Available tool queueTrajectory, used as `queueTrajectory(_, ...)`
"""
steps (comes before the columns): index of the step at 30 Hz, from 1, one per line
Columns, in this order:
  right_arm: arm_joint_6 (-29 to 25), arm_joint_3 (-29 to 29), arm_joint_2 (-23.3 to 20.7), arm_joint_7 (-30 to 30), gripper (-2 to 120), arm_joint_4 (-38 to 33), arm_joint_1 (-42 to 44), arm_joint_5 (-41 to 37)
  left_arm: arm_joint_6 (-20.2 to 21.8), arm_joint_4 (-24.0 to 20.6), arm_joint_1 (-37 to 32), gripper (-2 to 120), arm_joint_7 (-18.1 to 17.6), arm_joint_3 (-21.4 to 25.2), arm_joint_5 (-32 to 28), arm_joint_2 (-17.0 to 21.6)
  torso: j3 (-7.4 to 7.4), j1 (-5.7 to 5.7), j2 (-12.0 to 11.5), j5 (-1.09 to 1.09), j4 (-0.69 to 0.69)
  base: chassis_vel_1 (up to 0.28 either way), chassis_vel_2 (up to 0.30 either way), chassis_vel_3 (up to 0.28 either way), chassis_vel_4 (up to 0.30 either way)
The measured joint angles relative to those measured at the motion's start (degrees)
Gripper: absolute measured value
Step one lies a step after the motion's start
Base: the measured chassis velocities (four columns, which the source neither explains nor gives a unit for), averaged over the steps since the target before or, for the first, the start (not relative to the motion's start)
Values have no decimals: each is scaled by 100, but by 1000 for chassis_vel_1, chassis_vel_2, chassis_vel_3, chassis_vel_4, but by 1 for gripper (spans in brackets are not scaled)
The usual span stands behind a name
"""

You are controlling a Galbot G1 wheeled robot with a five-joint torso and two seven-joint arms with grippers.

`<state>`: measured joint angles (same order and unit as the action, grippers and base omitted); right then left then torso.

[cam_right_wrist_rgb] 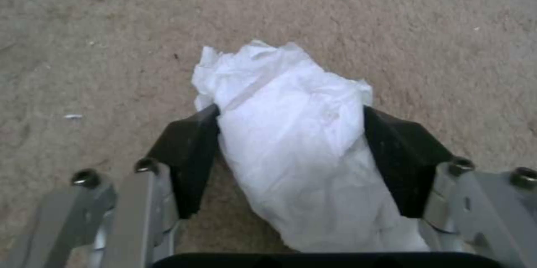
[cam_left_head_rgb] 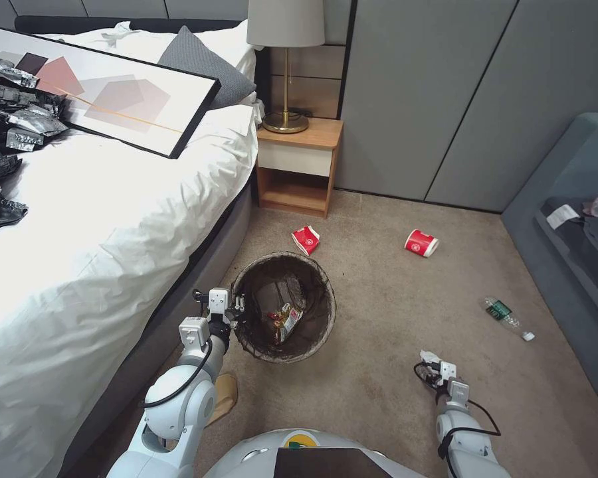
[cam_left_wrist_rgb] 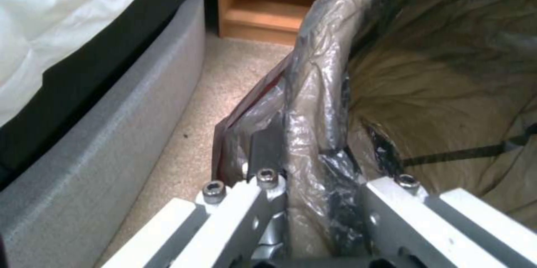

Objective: Pick up the trash bin, then pick up the garbage from the floor and place it into the trash bin.

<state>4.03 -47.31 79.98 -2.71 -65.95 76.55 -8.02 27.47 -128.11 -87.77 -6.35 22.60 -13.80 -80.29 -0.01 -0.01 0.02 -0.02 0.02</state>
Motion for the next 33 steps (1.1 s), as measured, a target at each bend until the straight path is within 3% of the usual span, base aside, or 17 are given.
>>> queueTrajectory(7,-11,0,15,3,47,-14,5,23,0,-13,4,0,0,-2,-7,-2,0,0,0,3,0,0,0,0,0)
queueTrajectory(12,-49,-5,13,-3,29,-5,5,34,-2,-13,9,0,2,-4,-12,-7,1,1,-1,6,1,0,0,0,0)
queueTrajectory(16,-80,-5,15,-3,24,18,5,36,-2,-12,11,0,2,-8,-12,-7,0,0,-1,7,2,0,0,0,0)
queueTrajectory(24,-192,-18,16,-52,0,25,36,65,-2,-9,9,0,4,-15,-12,-4,2,1,-2,2,-3,0,0,0,0)
queueTrajectory(33,-285,-21,13,-119,0,-291,150,81,-3,-10,4,0,5,-22,-7,-4,2,1,-2,2,-8,0,0,0,0)
